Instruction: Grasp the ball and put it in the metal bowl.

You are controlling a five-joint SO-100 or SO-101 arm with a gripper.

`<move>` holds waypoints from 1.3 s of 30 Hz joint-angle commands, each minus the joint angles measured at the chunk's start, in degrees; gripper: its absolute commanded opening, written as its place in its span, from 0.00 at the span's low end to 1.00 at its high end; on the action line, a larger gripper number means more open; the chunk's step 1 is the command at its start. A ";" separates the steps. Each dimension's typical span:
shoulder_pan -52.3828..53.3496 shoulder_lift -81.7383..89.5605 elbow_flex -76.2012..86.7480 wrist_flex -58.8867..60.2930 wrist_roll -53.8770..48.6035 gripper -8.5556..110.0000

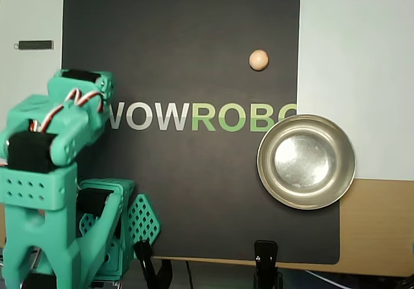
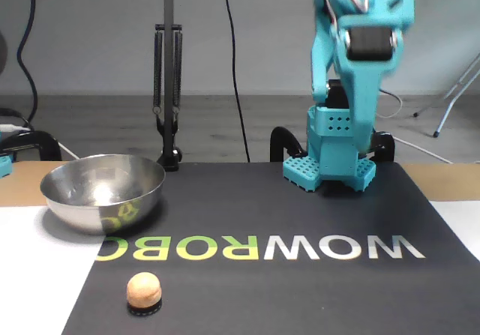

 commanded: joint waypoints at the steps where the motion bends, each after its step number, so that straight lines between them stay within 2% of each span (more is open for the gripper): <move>1: 1.49 -6.06 -10.37 2.90 -0.44 0.07; 12: 2.55 -23.47 -30.23 14.33 -0.44 0.07; 24: 2.55 -41.22 -39.90 15.03 -0.44 0.07; 39: 2.55 -48.08 -43.24 14.50 -0.44 0.07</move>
